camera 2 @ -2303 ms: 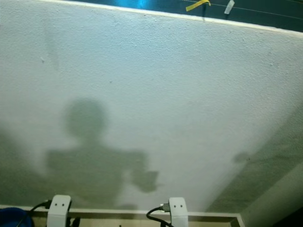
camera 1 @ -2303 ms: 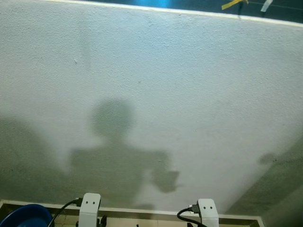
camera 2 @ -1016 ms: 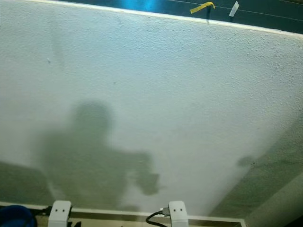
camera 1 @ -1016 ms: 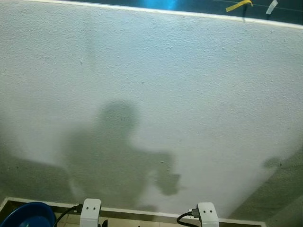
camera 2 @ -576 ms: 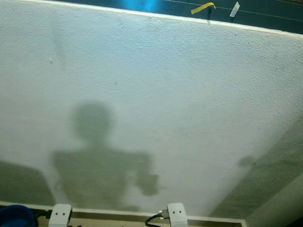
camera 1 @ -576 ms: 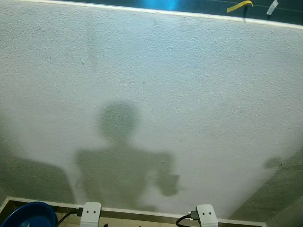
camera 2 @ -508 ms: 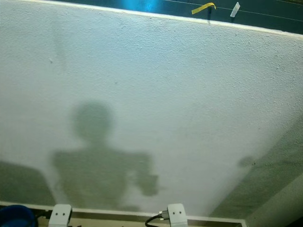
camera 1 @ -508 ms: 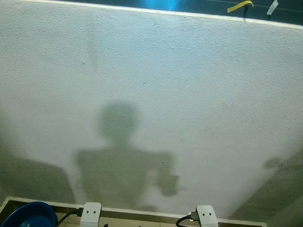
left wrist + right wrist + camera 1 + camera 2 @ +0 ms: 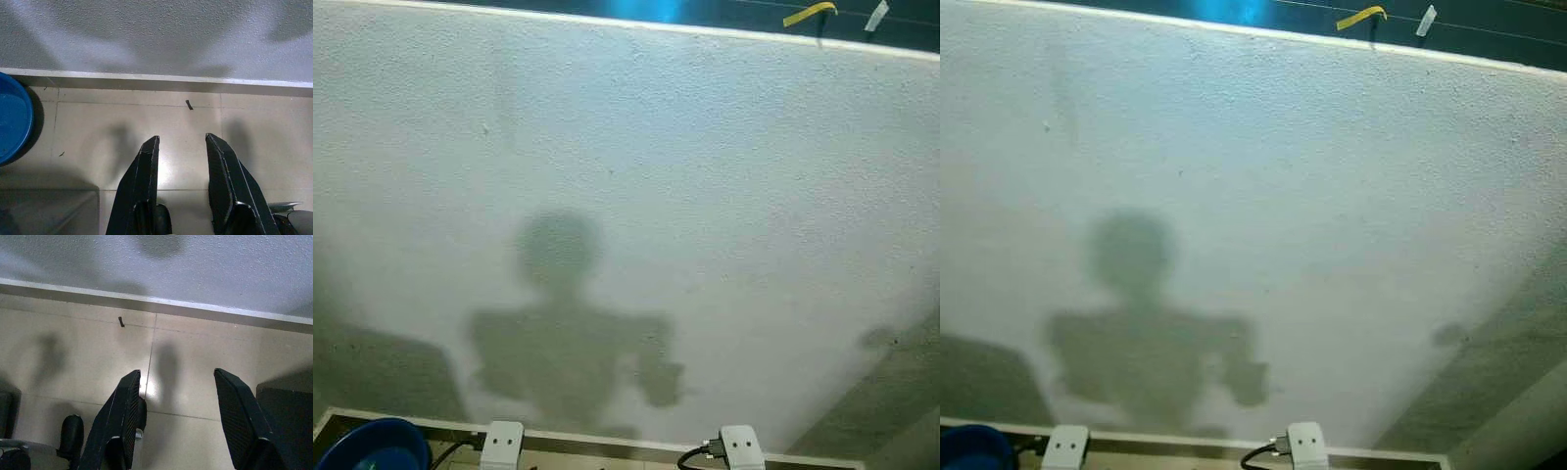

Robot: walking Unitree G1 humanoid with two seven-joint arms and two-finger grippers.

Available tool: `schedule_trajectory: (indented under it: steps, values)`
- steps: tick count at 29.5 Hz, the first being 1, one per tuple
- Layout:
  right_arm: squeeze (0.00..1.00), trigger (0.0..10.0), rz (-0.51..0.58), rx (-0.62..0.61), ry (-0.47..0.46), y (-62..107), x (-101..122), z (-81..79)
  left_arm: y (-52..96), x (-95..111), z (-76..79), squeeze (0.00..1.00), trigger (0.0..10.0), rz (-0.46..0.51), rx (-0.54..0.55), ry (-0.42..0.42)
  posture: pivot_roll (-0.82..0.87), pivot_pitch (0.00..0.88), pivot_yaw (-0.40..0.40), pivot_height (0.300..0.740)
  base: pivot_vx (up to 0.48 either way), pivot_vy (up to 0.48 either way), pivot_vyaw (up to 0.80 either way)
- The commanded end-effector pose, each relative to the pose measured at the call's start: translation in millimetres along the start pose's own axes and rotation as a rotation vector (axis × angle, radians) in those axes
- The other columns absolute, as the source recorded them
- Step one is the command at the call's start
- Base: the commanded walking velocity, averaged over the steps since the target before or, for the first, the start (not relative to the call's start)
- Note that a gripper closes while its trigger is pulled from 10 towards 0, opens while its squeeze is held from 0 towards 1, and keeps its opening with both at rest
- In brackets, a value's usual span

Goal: Clothes washing

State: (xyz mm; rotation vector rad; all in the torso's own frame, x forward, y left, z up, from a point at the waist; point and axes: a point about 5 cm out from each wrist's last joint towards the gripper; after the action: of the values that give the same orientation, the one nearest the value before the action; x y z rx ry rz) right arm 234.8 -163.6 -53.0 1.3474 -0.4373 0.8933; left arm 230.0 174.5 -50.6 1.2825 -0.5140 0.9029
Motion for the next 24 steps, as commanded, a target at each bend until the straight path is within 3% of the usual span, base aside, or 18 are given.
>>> schedule_trajectory:
  steps: [1,24]
  values:
    - [0.00,10.0,-0.024,0.009,-0.023,1.4,-6.1,-2.5,2.0,-8.1,1.8,0.00,10.0,-0.025,-0.007,-0.011,-0.02,0.000,-0.018,0.740,0.000,0.000,0.00]
    - [0.00,10.0,0.004,-0.047,-0.025,0.2,0.3,6.0,-0.9,0.6,3.7,0.00,10.0,0.003,-0.015,-0.005,-0.02,0.038,-0.010,0.740,0.000,0.000,0.00]
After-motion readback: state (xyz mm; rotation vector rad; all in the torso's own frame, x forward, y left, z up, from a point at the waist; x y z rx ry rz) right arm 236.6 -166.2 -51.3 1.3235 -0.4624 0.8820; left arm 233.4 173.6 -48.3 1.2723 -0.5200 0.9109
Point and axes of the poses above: a point about 5 cm out from each wrist's last joint towards the gripper, its own y axis pointing back from the gripper into the wrist, its own x axis along the axis of the wrist's last joint, z = x × y, and after that the axes turned 15 degrees about y, right-handed
